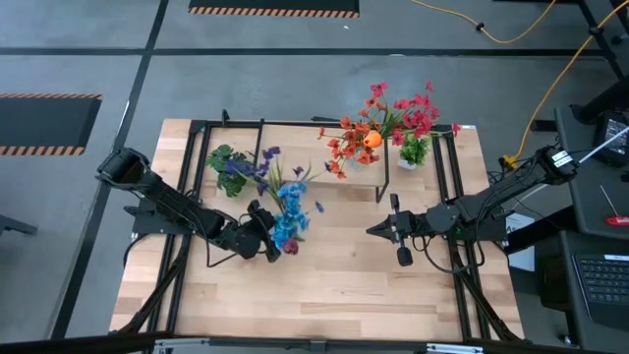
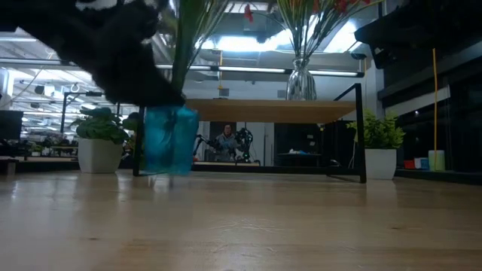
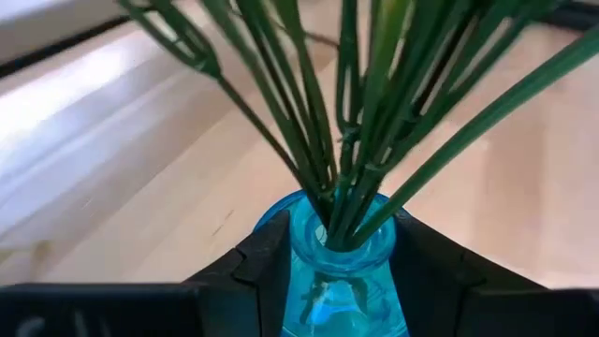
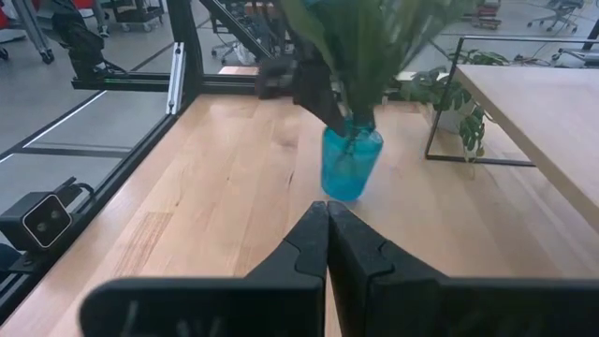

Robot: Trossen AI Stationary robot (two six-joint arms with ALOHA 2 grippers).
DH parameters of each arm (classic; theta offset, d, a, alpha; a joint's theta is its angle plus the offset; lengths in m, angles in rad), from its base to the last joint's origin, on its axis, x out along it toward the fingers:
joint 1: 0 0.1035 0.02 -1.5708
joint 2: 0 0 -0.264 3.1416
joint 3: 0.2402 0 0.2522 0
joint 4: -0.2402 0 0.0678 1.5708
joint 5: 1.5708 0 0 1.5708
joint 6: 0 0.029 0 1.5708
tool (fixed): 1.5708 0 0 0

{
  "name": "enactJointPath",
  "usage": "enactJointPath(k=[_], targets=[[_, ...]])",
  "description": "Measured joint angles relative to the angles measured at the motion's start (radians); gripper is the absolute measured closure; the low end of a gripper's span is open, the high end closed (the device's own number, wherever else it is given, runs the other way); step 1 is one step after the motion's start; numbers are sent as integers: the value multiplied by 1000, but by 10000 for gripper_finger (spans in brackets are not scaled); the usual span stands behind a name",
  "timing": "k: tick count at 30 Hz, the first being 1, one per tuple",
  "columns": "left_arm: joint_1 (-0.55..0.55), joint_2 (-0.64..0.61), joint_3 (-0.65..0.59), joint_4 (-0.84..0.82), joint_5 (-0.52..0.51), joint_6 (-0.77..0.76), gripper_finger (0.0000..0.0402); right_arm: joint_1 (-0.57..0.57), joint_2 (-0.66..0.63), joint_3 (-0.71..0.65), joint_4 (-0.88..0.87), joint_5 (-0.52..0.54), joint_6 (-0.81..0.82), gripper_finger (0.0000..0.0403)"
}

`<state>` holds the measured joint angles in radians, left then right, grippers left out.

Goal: Pick and place flowers into a vace then onto a shelf
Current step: Put the transparent blue vase on top of the shelf

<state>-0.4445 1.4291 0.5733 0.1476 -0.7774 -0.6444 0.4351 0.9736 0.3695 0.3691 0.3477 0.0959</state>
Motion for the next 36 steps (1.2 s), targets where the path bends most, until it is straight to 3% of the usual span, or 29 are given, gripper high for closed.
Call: enactJointPath(k=[8,14,27,36], targets=[[-15,-5,75,-13,30,111,256,0,0,0,0,0,0,395],[-19,-40,105,-72,66,108,256,0,0,0,-1,0,0,395],[-19,-255,106,-157,76,113,256,0,0,0,-2,0,0,395],[-16,-379,106,-159,60,223,256,0,0,0,-1,0,0,395]])
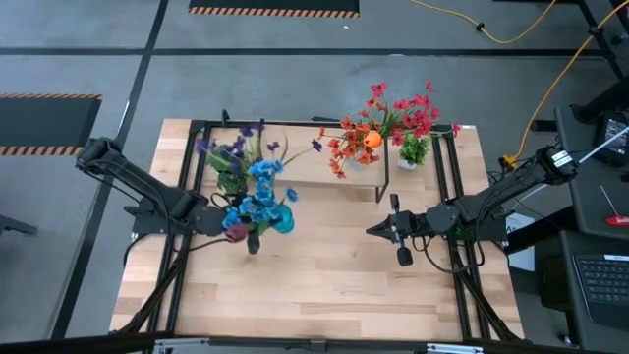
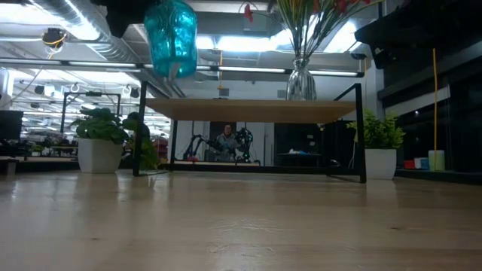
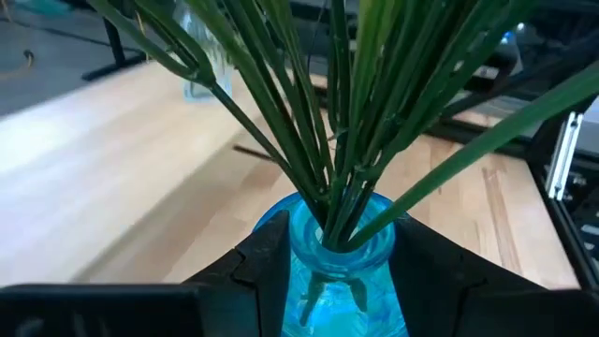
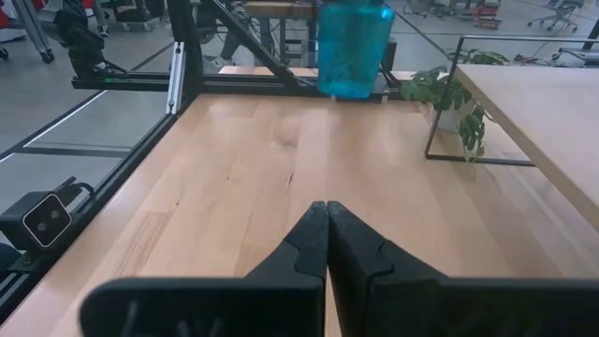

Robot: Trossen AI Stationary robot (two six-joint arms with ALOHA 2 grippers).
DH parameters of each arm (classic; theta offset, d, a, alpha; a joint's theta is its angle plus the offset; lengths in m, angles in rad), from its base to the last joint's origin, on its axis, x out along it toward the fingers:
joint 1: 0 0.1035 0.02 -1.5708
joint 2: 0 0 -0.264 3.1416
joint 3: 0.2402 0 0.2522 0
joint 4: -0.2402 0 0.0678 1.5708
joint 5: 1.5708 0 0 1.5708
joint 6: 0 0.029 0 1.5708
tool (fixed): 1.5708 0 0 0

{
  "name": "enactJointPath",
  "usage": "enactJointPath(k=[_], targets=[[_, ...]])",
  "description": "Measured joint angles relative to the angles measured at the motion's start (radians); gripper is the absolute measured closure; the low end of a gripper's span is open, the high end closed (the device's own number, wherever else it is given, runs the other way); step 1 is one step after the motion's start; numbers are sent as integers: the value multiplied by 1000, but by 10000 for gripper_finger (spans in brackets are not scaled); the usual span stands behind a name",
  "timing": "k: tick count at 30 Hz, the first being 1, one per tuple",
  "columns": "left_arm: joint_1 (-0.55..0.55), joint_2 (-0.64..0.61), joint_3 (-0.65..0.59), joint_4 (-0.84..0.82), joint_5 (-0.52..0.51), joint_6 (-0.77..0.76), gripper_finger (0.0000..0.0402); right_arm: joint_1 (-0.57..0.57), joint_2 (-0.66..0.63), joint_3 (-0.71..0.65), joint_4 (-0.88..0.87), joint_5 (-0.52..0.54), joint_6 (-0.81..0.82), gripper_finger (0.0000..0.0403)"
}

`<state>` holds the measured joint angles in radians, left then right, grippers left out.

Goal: Pick and place flowers into a vace then onto a shelf
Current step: Put the transparent blue vase on top of the shelf

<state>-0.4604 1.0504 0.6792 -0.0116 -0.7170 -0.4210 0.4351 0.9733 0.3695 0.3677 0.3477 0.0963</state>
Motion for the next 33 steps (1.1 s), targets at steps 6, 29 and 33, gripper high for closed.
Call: enactJointPath(k=[6,29,33], targets=[[41,-61,0,-7,3,46,256,0,0,0,6,0,0,395],[473,-64,134,-202,330,216,256,-93,0,0,58,0,-129,395],[571,-52,135,-195,377,226,256,-113,0,0,58,0,-132,395]])
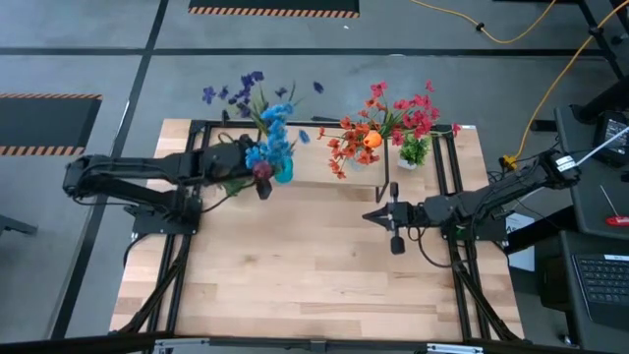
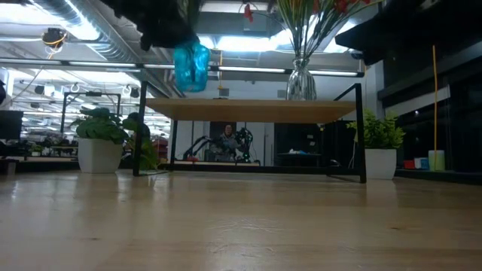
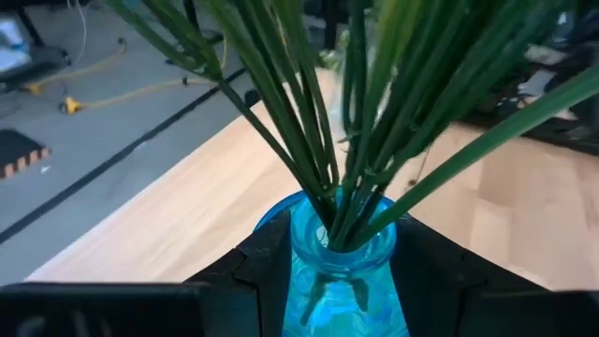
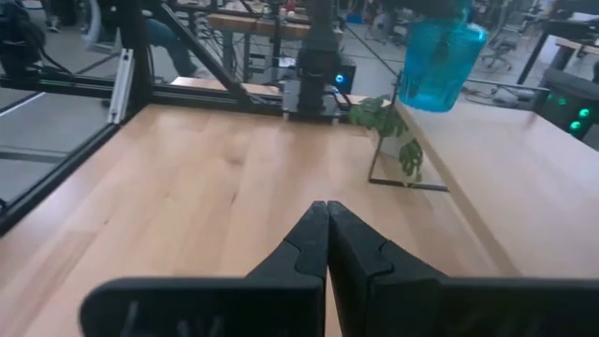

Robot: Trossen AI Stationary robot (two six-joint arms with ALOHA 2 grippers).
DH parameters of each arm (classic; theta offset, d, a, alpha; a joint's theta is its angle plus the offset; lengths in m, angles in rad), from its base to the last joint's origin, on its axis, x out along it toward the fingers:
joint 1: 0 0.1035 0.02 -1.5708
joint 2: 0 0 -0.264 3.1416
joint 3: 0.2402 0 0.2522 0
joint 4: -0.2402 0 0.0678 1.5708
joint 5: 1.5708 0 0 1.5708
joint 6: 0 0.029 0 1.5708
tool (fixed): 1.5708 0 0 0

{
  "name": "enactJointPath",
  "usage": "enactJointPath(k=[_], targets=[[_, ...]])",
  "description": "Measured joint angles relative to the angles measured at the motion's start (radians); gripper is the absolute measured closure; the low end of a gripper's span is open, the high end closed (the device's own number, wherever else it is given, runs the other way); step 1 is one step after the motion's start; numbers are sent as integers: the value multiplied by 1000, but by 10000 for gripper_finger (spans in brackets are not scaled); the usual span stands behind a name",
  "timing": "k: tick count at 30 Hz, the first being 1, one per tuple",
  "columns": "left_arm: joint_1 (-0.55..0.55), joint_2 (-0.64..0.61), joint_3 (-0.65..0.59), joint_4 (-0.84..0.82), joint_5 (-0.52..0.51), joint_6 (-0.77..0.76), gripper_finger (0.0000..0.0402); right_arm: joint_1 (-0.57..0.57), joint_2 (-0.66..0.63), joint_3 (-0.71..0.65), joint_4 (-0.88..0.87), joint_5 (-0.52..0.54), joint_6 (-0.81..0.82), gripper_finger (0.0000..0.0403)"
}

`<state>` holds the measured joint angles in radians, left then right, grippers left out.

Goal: Pick and place flowers into a vace then onto a shelf
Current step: Put the transparent blue vase on top of the shelf

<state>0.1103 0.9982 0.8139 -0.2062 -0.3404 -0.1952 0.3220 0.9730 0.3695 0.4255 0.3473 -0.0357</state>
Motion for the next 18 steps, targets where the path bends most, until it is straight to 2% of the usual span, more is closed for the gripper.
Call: enactJointPath(k=[5,11,18], targets=[[89,41,0,19,108,2,256,-30,0,0,0,0,-14,395],[151,96,2,97,173,62,252,-66,0,0,3,0,-26,395],[191,147,76,82,206,121,254,-116,0,0,50,0,-109,395]])
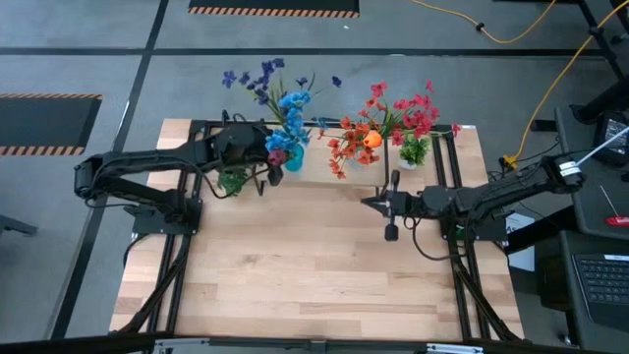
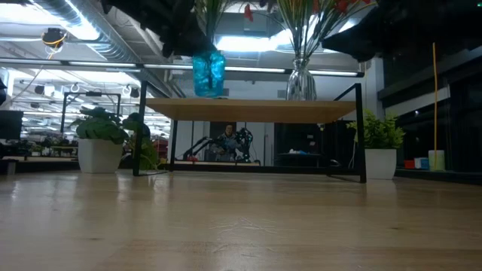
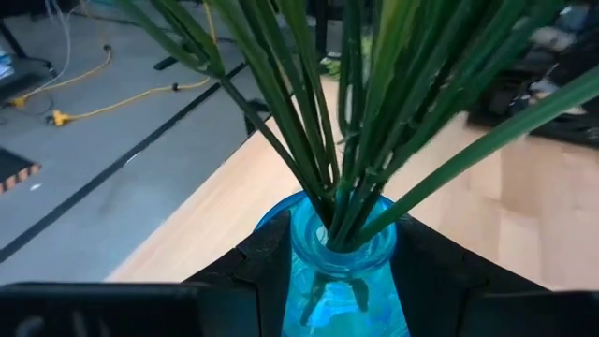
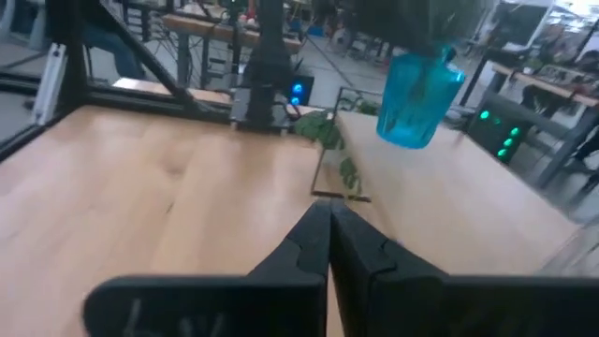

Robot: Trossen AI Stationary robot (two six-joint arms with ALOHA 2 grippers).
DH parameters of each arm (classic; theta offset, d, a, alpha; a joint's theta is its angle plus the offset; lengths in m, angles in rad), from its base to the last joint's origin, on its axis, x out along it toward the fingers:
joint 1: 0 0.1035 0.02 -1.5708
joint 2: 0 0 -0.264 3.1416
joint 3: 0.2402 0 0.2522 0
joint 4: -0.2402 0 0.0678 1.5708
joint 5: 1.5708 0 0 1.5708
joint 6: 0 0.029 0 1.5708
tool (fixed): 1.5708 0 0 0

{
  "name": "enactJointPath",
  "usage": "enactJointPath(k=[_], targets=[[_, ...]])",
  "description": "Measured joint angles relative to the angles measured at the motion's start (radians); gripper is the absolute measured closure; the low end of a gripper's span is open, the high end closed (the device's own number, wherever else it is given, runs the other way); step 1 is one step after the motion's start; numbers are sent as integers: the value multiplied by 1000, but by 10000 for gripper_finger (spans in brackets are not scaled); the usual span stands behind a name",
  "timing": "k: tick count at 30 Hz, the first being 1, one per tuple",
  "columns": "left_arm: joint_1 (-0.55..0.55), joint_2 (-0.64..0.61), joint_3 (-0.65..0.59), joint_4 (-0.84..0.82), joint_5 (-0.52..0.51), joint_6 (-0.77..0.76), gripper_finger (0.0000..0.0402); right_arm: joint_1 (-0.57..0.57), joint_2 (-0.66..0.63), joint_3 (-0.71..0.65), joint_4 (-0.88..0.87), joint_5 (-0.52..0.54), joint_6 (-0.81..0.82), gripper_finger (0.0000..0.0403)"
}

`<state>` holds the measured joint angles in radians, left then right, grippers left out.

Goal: Pick and place flowers into a vace then onto a shelf
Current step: Put the transparent blue vase on top of the shelf

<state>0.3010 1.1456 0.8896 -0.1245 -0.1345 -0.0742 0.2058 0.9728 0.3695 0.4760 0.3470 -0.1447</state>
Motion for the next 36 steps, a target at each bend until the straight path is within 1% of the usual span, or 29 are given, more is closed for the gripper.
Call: enactJointPath(k=[5,12,36], targets=[[36,43,31,-15,-1,10,250,-39,0,0,33,0,-48,395],[64,82,37,-14,-2,28,249,-74,0,0,30,-1,-55,395],[68,96,35,-9,-29,22,238,-75,0,0,29,-11,-51,395]])
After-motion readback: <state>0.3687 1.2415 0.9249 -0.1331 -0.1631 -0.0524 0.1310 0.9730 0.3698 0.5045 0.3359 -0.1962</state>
